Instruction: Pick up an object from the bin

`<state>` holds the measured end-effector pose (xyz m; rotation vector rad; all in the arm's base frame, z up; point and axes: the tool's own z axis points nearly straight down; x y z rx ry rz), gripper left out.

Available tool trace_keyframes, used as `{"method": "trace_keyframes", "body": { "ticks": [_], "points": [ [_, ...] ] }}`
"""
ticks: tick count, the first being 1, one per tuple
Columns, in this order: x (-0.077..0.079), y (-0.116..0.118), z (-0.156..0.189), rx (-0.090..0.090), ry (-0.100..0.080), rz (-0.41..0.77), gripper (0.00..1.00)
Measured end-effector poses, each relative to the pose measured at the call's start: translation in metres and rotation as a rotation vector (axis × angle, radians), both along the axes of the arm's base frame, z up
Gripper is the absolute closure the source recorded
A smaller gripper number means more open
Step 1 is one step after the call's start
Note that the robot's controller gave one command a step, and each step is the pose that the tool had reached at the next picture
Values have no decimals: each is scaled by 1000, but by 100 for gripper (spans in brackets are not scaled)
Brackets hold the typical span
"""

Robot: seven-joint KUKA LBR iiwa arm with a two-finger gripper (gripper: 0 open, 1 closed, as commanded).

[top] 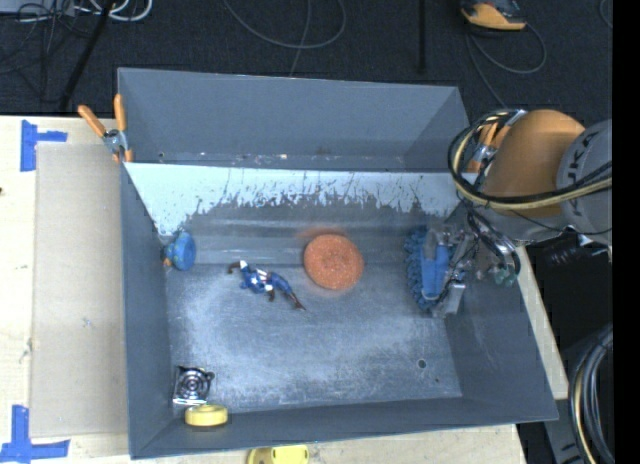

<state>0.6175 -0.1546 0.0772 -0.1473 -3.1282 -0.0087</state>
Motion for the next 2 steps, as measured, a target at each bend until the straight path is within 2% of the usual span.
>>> {"method": "trace_keyframes", "body": {
  "ticks": [1,2],
  "points": [
    [-10,4,2,-5,-20,0,100],
    [-10,4,2,-5,-20,1,100]
  ]
}}
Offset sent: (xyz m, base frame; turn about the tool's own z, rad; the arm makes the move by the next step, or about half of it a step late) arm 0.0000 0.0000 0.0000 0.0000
